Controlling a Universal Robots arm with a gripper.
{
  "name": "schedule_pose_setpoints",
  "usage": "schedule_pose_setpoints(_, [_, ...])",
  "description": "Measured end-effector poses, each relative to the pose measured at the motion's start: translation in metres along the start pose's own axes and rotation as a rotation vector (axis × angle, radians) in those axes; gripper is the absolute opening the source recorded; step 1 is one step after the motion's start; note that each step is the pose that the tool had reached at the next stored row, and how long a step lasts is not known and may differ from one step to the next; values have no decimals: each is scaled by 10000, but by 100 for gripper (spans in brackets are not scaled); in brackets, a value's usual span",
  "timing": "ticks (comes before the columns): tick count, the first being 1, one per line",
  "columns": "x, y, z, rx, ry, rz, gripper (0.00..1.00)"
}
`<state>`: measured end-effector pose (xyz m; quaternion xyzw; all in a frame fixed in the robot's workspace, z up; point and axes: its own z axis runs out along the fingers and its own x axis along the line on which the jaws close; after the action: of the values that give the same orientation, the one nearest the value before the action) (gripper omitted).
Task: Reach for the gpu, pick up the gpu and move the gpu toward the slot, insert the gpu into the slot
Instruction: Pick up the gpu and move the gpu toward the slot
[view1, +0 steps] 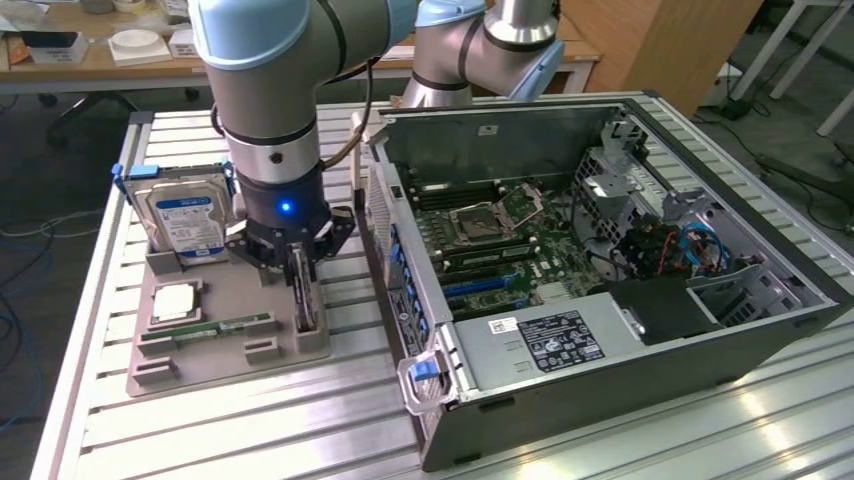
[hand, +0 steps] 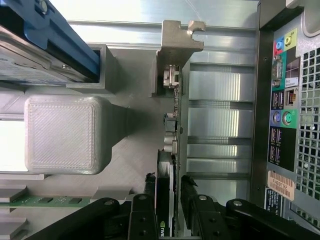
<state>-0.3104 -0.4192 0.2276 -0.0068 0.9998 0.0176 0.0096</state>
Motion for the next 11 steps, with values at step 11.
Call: schedule_pose_setpoints(11, [0,0,0,1,1,1,26])
